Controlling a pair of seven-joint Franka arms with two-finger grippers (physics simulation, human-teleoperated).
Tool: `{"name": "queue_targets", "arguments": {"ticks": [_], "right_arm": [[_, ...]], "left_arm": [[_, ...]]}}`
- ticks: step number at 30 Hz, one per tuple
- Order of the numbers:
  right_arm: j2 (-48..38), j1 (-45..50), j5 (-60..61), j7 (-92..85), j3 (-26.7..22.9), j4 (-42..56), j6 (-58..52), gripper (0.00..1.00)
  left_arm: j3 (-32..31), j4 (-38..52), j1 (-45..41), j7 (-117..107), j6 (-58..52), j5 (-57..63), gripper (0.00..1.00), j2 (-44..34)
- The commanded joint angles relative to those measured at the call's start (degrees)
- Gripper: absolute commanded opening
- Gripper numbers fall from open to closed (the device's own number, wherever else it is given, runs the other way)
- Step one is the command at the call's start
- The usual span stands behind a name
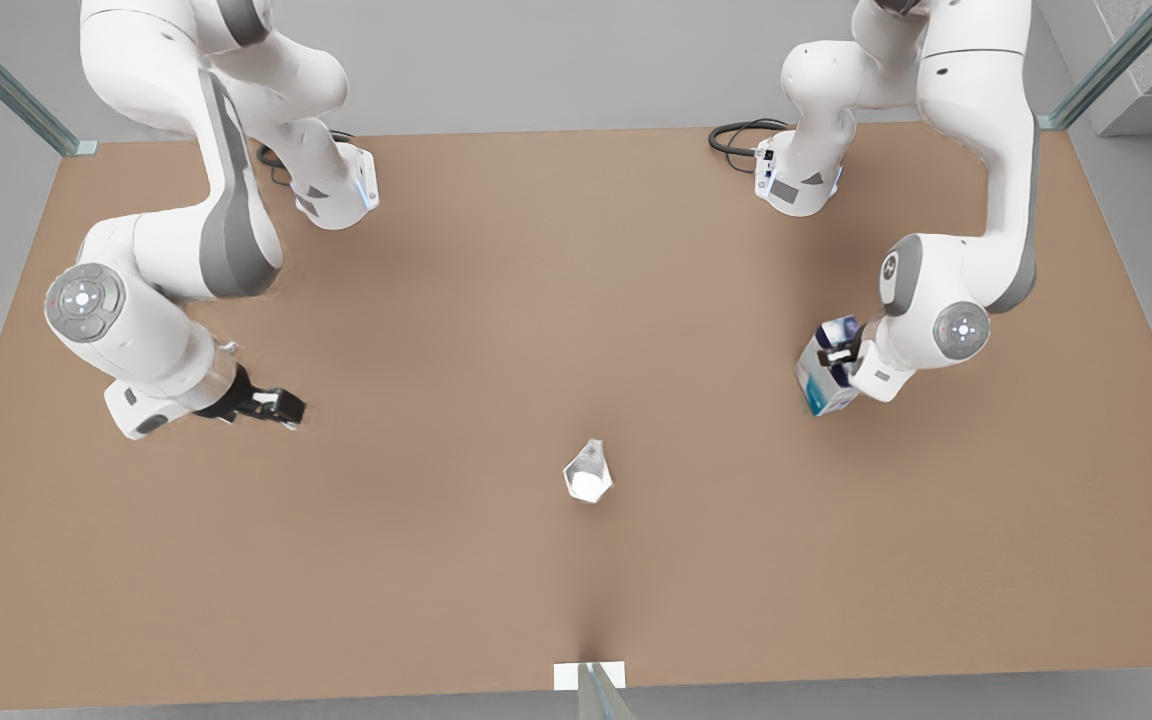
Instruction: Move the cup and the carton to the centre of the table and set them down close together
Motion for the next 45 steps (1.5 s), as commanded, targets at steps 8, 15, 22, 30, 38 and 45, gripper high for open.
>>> {"name": "queue_targets", "arguments": {"ticks": [8,15,22,30,38,45], "right_arm": [[-0.5,-8.0,0.1,-8.6,-1.6,4.7,-4.9,1.0],[-0.5,-8.3,-0.7,-8.4,0.5,4.7,-4.9,1.0],[-0.5,-8.2,-1.5,-8.2,0.5,4.8,-5.6,1.0],[-0.1,-8.2,-1.5,-7.8,0.5,4.8,-5.1,1.0],[-0.2,-8.1,-1.5,-7.8,0.5,4.8,-5.1,1.0],[-0.1,-8.2,-1.5,-7.8,0.5,4.8,-5.1,1.0]], "left_arm": [[-6.6,4.8,-16.7,-39.1,2.3,-11.9,0.69,-0.3],[-9.3,12.6,-19.0,-49.9,6.9,-17.3,0.71,7.0],[-9.4,13.3,-19.9,-49.1,9.6,-19.1,0.72,9.1],[-9.3,13.1,-20.0,-48.1,11.7,-19.4,1.0,10.7],[-1.7,27.1,-18.4,-45.1,-19.7,-17.7,1.0,2.2],[-0.7,35.5,4.0,22.5,-23.1,7.6,1.0,-0.2]]}}
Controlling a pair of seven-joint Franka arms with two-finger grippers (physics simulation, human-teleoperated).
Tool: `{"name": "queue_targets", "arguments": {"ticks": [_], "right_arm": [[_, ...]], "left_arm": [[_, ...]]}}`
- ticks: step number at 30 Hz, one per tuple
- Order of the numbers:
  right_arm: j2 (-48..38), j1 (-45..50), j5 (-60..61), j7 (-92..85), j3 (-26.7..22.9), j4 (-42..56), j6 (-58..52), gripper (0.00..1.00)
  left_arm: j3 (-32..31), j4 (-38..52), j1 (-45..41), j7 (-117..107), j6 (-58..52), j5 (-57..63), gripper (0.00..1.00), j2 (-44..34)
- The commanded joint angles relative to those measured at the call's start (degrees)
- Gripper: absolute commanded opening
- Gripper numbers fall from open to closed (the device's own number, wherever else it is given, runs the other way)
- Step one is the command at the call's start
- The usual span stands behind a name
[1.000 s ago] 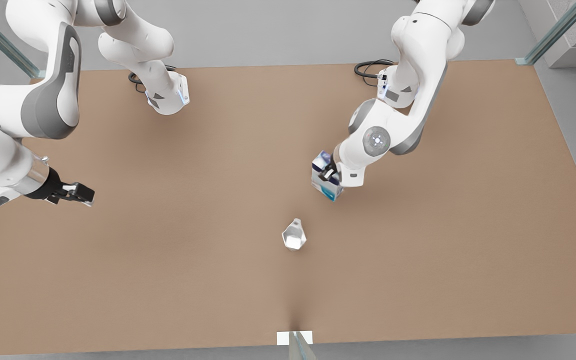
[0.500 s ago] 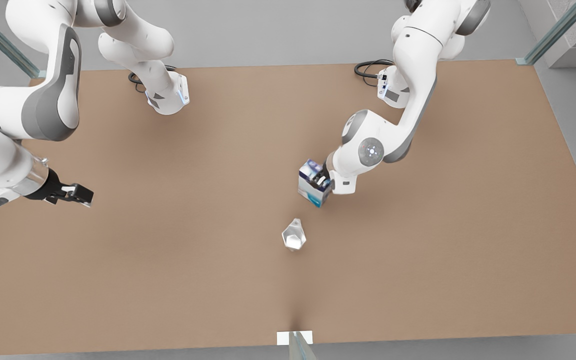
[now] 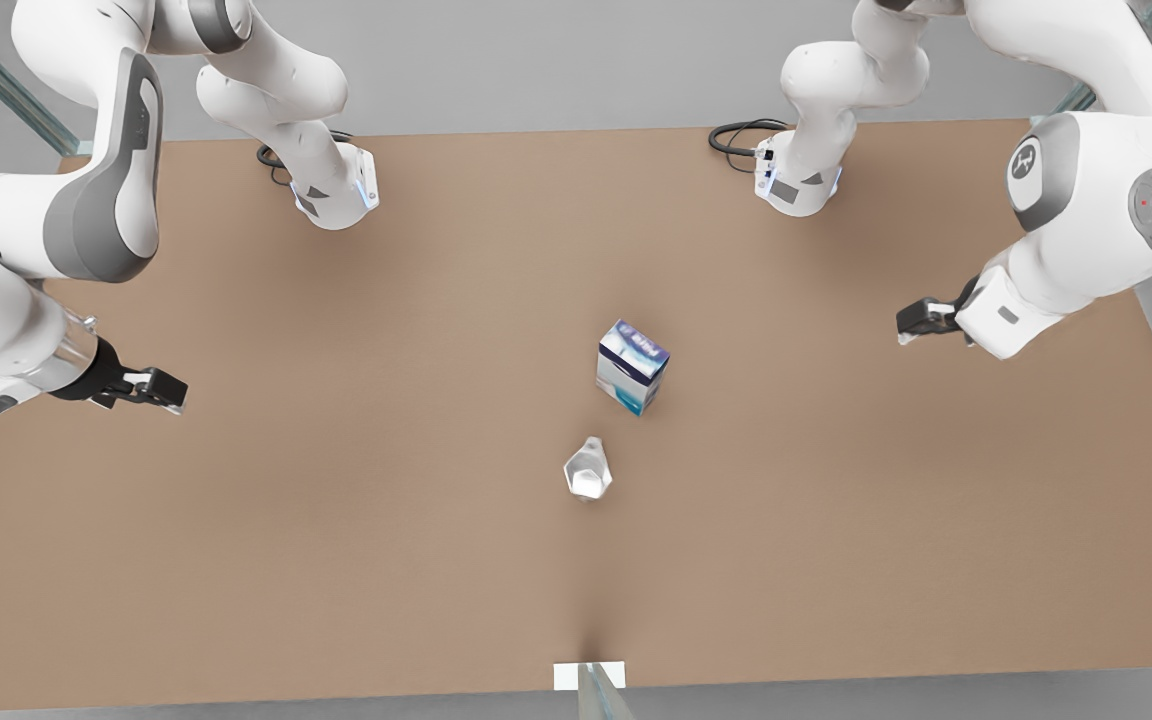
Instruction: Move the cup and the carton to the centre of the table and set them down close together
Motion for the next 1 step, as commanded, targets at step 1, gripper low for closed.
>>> {"name": "queue_targets", "arguments": {"ticks": [1], "right_arm": [[0.1,0.0,0.0,0.0,0.0,0.0,0.1,1.0]], "left_arm": [[0.0,0.0,1.3,-0.1,0.0,6.0,1.0,0.0]]}}
